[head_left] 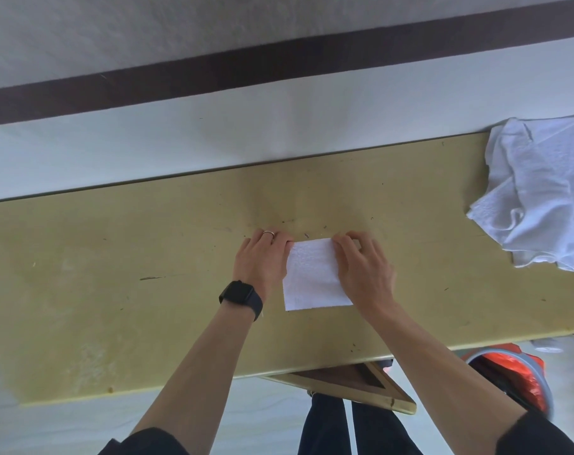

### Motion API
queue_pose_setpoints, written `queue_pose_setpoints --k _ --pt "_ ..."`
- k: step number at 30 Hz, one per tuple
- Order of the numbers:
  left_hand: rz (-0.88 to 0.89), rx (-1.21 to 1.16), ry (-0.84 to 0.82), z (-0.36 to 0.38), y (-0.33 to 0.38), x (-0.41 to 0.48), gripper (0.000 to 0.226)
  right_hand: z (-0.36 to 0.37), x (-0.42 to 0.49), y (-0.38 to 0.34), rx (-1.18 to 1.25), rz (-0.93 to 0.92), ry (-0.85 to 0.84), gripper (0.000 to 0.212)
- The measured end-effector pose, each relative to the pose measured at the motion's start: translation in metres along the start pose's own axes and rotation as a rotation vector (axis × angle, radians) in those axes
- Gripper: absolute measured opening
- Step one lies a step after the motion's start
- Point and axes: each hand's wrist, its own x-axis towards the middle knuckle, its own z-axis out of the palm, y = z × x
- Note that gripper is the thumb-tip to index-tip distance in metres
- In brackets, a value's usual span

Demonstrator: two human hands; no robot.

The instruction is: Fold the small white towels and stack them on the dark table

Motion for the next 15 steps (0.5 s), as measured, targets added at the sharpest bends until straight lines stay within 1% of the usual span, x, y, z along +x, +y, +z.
queue_pose_setpoints --k 3,6,9,10,12,13,15 --pt "-0.006 -0.039 -0.032 0.001 0.004 -0.005 0.007 0.000 0.001 0.002 -0.025 -0.027 -0.004 0.013" --pt "0.039 -0.004 -0.056 0.001 0.007 -0.022 0.009 -0.001 -0.013 0.006 -0.076 -0.118 -0.047 0.017" --pt "0.046 0.029 -0.067 0.000 0.010 -0.041 0.006 -0.004 -0.035 0.015 -0.107 -0.175 -0.040 0.021" --pt "0.014 0.030 -0.071 -0.003 0.013 -0.046 0.013 -0.006 -0.040 0.016 -0.102 -0.176 -0.039 0.022" --pt "-0.119 -0.007 -0.089 -0.010 0.021 -0.056 0.022 -0.016 -0.045 0.014 -0.042 -0.102 -0.082 0.027" --pt "-0.213 -0.045 -0.095 -0.015 0.028 -0.062 0.023 -0.022 -0.048 0.010 0.011 -0.011 -0.126 0.030" --pt "-0.425 -0.123 -0.117 -0.026 0.044 -0.076 0.027 -0.036 -0.050 0.002 0.107 0.228 -0.229 0.038"
